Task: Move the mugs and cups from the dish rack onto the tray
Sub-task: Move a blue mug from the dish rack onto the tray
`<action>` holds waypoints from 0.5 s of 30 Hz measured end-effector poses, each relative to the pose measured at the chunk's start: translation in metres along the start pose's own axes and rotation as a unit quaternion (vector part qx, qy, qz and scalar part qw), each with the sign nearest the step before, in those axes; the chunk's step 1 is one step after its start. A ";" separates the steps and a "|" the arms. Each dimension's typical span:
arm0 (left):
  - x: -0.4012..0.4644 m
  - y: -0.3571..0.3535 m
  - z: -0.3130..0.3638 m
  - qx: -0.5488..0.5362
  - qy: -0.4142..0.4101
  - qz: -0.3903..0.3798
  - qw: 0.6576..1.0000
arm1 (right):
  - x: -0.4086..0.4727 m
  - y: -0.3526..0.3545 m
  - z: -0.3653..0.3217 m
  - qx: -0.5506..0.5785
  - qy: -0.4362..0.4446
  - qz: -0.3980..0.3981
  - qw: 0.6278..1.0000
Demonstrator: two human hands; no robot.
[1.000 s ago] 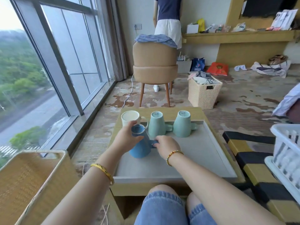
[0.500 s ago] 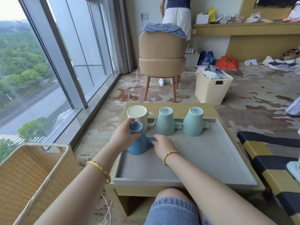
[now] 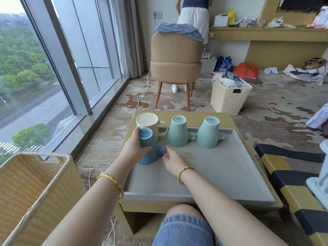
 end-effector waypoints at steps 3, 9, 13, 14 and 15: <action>0.003 0.000 0.000 -0.002 0.007 -0.005 1.000 | 0.002 -0.003 0.001 -0.010 0.008 -0.008 1.000; 0.002 -0.003 -0.002 -0.026 0.000 -0.002 1.000 | 0.001 -0.001 0.003 -0.011 0.013 -0.012 1.000; 0.002 -0.002 -0.001 -0.007 0.004 -0.001 1.000 | 0.001 0.002 0.003 0.011 -0.005 -0.034 0.999; 0.002 -0.001 -0.001 -0.002 0.006 -0.001 1.000 | 0.001 0.002 0.003 0.017 -0.008 -0.037 0.999; 0.003 -0.001 -0.001 0.000 0.008 0.000 1.000 | 0.001 0.002 0.003 0.023 -0.010 -0.040 0.999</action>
Point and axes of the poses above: each hand's wrist, its own x-axis towards the middle knuckle, its own y-axis out of the back of the hand, z = x × y, the point moved 2 cm from there along x, towards the middle knuckle
